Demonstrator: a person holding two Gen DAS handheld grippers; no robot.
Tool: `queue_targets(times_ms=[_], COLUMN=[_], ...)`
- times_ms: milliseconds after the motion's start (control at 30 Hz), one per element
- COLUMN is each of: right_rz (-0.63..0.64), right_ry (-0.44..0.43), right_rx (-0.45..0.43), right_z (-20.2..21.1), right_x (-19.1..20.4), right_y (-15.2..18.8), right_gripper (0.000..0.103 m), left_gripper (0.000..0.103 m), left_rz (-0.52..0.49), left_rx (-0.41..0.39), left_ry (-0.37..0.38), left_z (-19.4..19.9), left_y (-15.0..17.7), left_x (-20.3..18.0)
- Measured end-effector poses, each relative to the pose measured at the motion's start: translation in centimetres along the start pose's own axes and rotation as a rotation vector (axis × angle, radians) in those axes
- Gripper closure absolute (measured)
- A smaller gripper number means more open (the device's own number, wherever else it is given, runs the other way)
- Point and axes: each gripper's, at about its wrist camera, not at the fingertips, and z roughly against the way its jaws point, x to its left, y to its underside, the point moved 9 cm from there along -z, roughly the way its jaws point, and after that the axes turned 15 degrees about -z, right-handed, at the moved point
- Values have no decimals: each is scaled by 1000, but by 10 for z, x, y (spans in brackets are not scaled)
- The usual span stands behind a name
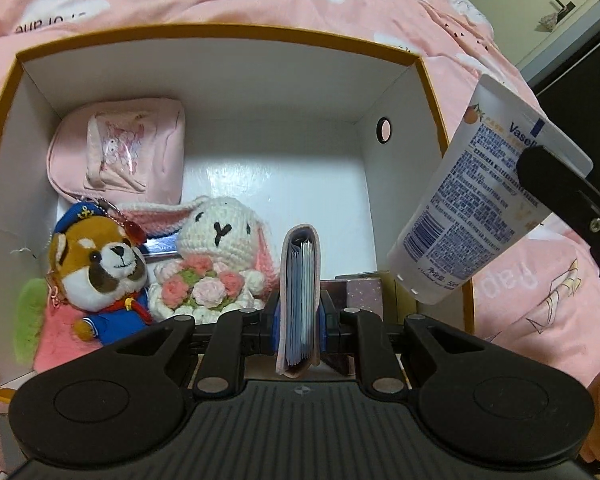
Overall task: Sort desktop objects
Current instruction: 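Lower the wallet into the box and open the left gripper while the right holds the tube, then lower the white Vaseline tube into the box with the right gripper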
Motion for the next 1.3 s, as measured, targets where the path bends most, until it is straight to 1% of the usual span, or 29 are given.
queue_targets(times_ms=[67,167,267,333,367,400,567,667,733,833,867,1000,1100,1167,1300], right_rz=[0,-5,0,3,2,3,7,16,25,41,46,75,88,84,99], right_ry=[3,10,20,24,25,28,36,48,53,45,38,-3,-46,-78,-102], right_rx=[7,22,27,29,31,32,39,42,42,44,46,62,89,118,170], right_z=[-3,-10,-13,-14,-15,-15,-20,-23,-25,-30,-32,-43,-57,-69,-94], right_x=[-2,-5,-8,-8,-8,-8,-8,-7,-5,1,4,24,42,55,78], right_y=[1,4,6,7,7,7,5,2,-1,-5,-7,-11,-12,-10,0], right_gripper=[96,96,96,96,96,96,96,96,96,96,96,96,96,96,96], left_gripper=[78,77,76,76,73,69,69,69,69,56,55,55,55,55,55], left_rz=[27,62,93,108,114,114,97,98,90,73,76,116,131,144,149], left_rx=[4,4,-24,-50,-63,-71,-83,-115,-140,-180,-198,-256,-270,-272,-282], left_ry=[46,83,126,170,197,206,197,201,165,88,66,-46,-131,-158,-157], left_z=[-2,-1,6,14,18,21,16,21,32,52,59,85,95,100,105], left_y=[0,3,7,9,10,12,16,18,22,30,31,41,49,52,57], left_x=[2,6,8,7,5,3,0,1,6,19,23,52,71,81,89])
